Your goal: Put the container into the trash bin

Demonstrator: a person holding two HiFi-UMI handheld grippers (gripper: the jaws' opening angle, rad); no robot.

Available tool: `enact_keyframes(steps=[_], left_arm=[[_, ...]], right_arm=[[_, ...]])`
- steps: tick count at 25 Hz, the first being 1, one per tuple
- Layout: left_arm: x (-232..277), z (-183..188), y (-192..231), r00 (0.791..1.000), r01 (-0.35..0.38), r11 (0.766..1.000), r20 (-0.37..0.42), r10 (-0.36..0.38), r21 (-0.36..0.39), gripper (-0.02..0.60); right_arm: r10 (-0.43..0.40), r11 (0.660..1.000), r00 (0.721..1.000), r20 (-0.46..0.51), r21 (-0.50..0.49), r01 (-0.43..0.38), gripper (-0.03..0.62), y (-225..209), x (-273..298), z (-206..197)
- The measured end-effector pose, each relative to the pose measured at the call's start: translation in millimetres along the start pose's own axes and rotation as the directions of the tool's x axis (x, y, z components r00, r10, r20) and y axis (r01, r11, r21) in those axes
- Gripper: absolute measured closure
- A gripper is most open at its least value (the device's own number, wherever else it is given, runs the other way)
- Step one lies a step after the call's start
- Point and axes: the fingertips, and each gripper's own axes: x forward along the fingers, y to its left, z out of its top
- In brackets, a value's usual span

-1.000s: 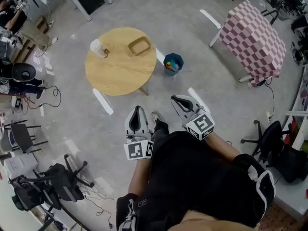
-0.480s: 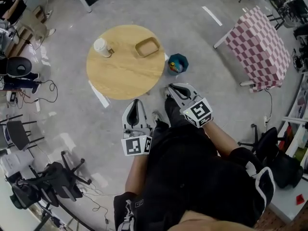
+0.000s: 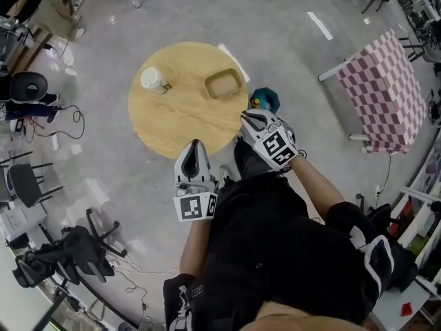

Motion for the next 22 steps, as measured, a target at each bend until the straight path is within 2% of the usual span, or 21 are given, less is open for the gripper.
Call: enact_keyframes(steps=[2,4,5,10,16,22], left_arm=[[24.7,-4.4,4.9,1.000,-0.009,1.000,-0.013,0.009,-0.012,0.571],[49.6,-10.2,10.0,1.000,-0.016,0.999,-0.026,0.015,-0.032,0.571],[61.0,-13.3,12.0,0.999,-0.021,0.999,-0.032,0.019,-0.042,0.571],[105.0,-28.6,18.1,0.996,-0.054,0.997,-0.069,0.050,-0.062,0.571],[130.1,-43.4,26.7,0.989,-0.103,0.992,-0.111,0.095,-0.072,0.571],[138.8,-51.7,26.9,0.983,-0.139,0.987,-0.130,0.127,-0.084,0.571]], right_arm=[[0.037,0.997,0.996,-0.077,-0.071,-0.042,0.555,-14.3,25.3,-12.2],[0.077,0.985,0.983,-0.164,-0.140,-0.100,0.516,-25.7,52.4,-28.6],[0.097,0.977,0.973,-0.209,-0.168,-0.134,0.488,-30.2,65.6,-38.8],[0.139,0.915,0.914,-0.381,-0.303,-0.265,0.476,-52.6,123.7,-93.1],[0.152,0.811,0.846,-0.511,-0.425,-0.402,0.448,-60.6,178.4,-144.3],[0.128,0.743,0.797,-0.591,-0.476,-0.472,0.447,-68.0,214.5,-185.7]])
